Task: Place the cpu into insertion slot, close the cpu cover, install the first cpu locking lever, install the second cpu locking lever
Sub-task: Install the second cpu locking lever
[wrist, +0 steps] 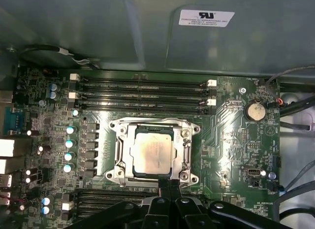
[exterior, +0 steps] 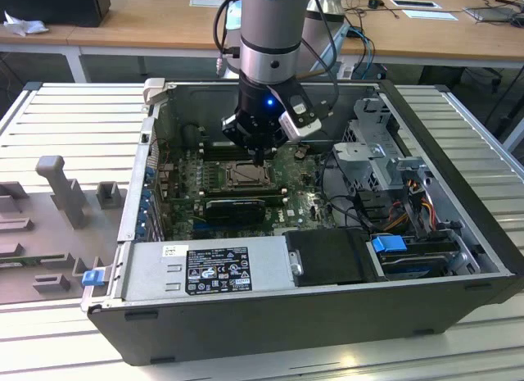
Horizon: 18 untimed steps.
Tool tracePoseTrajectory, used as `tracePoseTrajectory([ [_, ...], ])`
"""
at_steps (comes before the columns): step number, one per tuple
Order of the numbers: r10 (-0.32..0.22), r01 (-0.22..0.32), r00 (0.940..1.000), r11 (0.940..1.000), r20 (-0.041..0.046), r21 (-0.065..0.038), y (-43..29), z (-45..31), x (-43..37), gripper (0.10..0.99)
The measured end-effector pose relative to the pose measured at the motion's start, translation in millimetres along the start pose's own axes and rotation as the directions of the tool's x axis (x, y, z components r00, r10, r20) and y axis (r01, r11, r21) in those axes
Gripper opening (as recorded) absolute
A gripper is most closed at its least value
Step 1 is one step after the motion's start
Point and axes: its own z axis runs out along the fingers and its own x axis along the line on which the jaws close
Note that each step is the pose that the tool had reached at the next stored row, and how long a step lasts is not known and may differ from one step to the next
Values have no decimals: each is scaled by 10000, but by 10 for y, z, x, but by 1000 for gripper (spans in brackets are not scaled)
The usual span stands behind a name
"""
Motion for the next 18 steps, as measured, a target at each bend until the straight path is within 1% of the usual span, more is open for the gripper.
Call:
tracePoseTrajectory([
  [7, 0, 0, 10000, 10000, 0, -1, -11, 17, 0, 106],
  [15, 1, -1, 10000, 10000, 1, -2, -42, 75, 2, 106],
  [18, 0, 0, 10000, 10000, 0, -1, -45, 80, 3, 106],
])
